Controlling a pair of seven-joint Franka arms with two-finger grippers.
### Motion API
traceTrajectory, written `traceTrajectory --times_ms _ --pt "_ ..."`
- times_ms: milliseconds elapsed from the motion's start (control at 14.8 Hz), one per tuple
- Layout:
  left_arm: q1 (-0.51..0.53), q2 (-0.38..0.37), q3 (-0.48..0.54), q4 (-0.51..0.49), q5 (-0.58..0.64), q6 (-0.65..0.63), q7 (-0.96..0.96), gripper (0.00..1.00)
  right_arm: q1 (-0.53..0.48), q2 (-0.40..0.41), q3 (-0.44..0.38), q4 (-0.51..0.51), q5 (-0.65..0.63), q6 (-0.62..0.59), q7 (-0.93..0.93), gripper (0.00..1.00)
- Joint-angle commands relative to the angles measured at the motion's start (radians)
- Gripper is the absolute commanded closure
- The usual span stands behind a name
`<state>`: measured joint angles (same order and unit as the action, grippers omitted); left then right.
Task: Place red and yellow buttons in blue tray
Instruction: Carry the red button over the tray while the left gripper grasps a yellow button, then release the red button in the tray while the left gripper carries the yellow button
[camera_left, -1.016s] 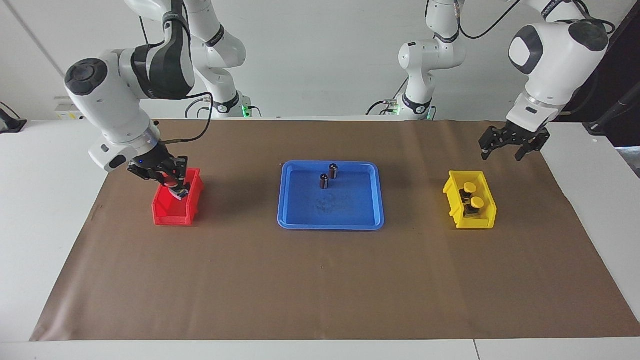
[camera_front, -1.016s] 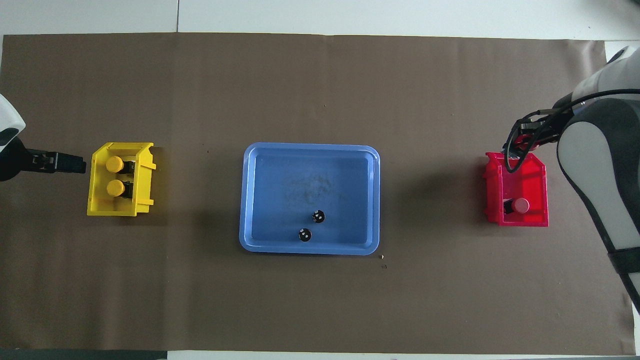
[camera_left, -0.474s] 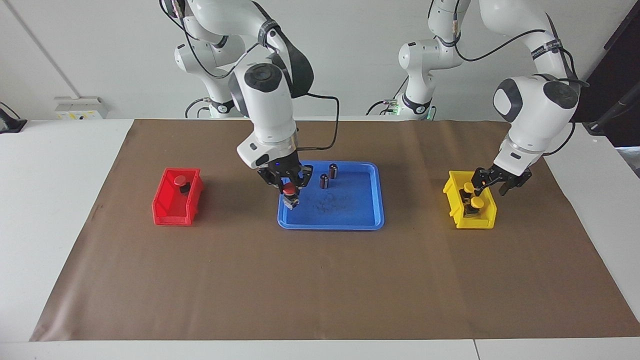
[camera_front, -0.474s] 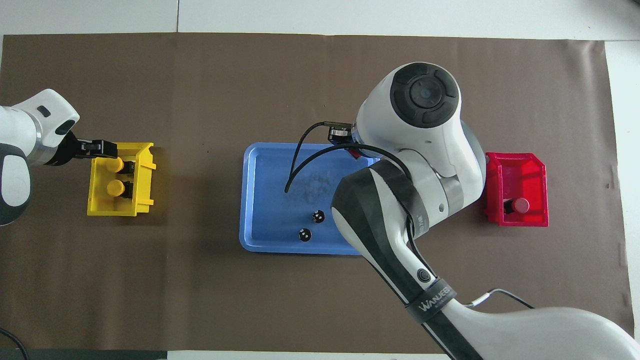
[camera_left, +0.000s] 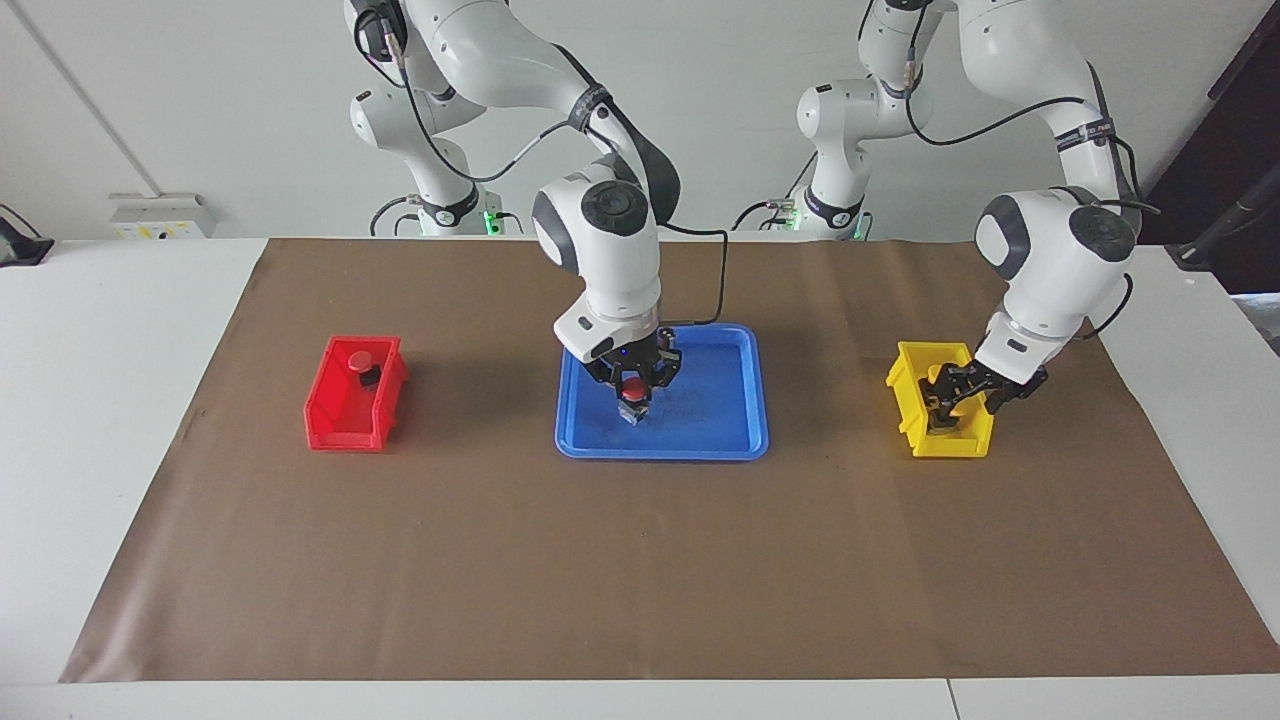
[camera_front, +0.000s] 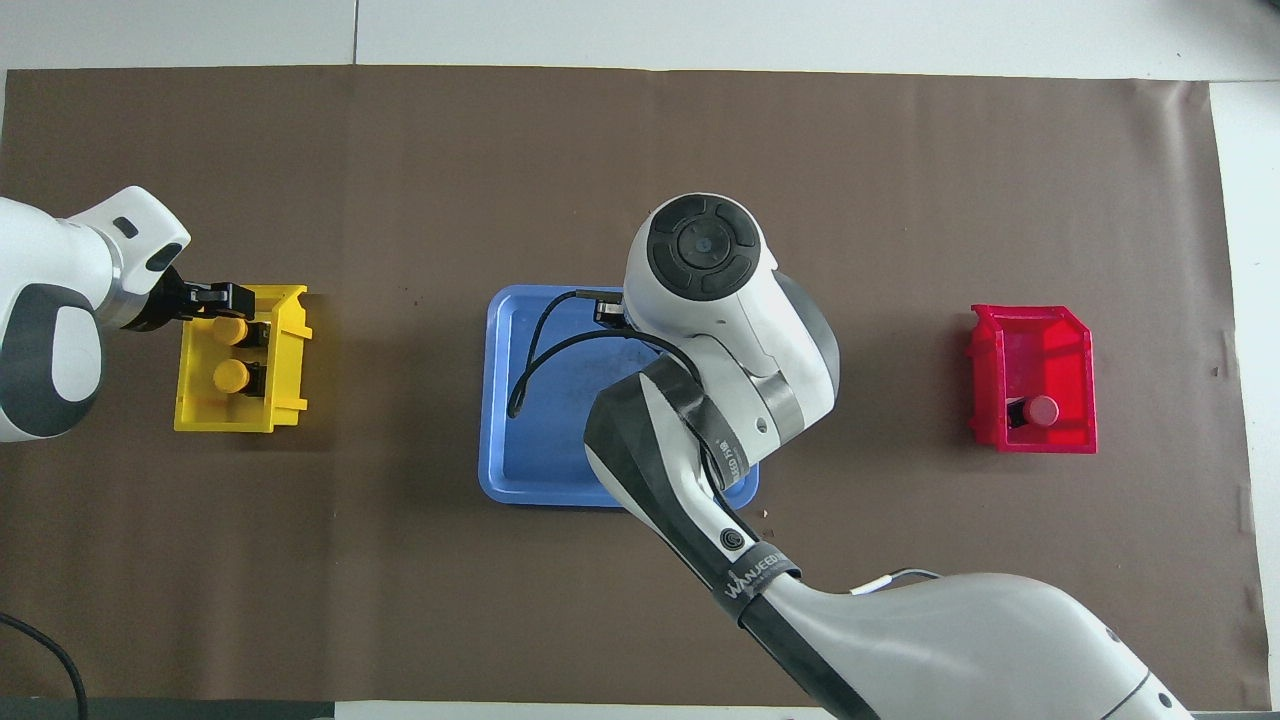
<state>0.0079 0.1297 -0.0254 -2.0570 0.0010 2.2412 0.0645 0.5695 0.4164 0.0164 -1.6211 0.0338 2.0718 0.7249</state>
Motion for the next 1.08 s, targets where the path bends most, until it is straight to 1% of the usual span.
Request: traceTrajectory --times_ms 0,135,203,271,339,406,474,542,610,677,745,813,880,948,1016 --pt "-0.003 -0.012 -0.004 -0.054 -0.006 0.053 -0.009 0.27 0.015 -0.016 -0.004 -0.040 0.003 0.013 0.021 0.74" --pt "-0.003 -0.012 -0.004 -0.069 -0.006 0.066 -0.009 0.27 0.030 -0.019 -0.003 -0.069 0.003 0.037 0.024 0.73" --pt "-0.005 -0.012 -0.004 -0.069 -0.006 0.067 -0.009 0.36 0.042 -0.019 -0.004 -0.085 0.003 0.044 0.027 0.72" --pt "-0.003 -0.010 -0.004 -0.068 -0.006 0.067 -0.012 0.54 0.041 -0.024 -0.004 -0.098 0.003 0.045 0.025 0.72" --pt "-0.003 -0.010 -0.002 -0.066 -0.006 0.066 -0.012 0.82 0.039 -0.025 -0.003 -0.109 0.006 0.057 0.024 0.71" --pt "0.003 -0.010 -0.004 -0.061 -0.006 0.063 -0.012 0.93 0.041 -0.030 -0.003 -0.127 0.011 0.085 0.027 0.70" --pt "0.004 -0.007 -0.004 -0.046 -0.006 0.051 -0.014 0.98 0.041 -0.033 -0.003 -0.143 0.014 0.103 0.028 0.68" --pt "0.004 -0.002 -0.002 -0.017 -0.006 0.022 -0.015 0.98 0.041 -0.033 -0.003 -0.144 0.015 0.102 0.028 0.63" --pt "0.000 -0.001 -0.002 0.038 -0.006 -0.042 -0.017 0.99 0.039 -0.033 -0.003 -0.140 0.014 0.094 0.028 0.48" --pt "-0.002 0.001 -0.002 0.122 -0.006 -0.148 -0.015 0.99 0.038 -0.033 -0.003 -0.135 0.014 0.091 0.028 0.33" --pt "-0.008 0.002 -0.002 0.193 -0.004 -0.237 -0.015 0.98 0.035 -0.033 -0.004 -0.126 0.014 0.085 0.030 0.10" --pt "-0.014 0.005 -0.002 0.272 -0.003 -0.333 -0.017 0.99 0.029 -0.034 -0.007 -0.102 0.012 0.070 0.030 0.00" --pt "-0.031 0.005 -0.002 0.335 -0.003 -0.404 -0.018 0.99 0.015 -0.038 -0.013 -0.061 0.008 0.024 0.030 0.00" --pt "-0.058 0.005 -0.004 0.374 -0.003 -0.458 -0.055 0.99 -0.019 -0.065 -0.018 -0.018 -0.003 -0.045 0.021 0.00" --pt "-0.110 -0.002 -0.007 0.376 -0.001 -0.471 -0.137 0.99 -0.070 -0.123 -0.019 -0.022 -0.003 -0.073 0.015 0.00"
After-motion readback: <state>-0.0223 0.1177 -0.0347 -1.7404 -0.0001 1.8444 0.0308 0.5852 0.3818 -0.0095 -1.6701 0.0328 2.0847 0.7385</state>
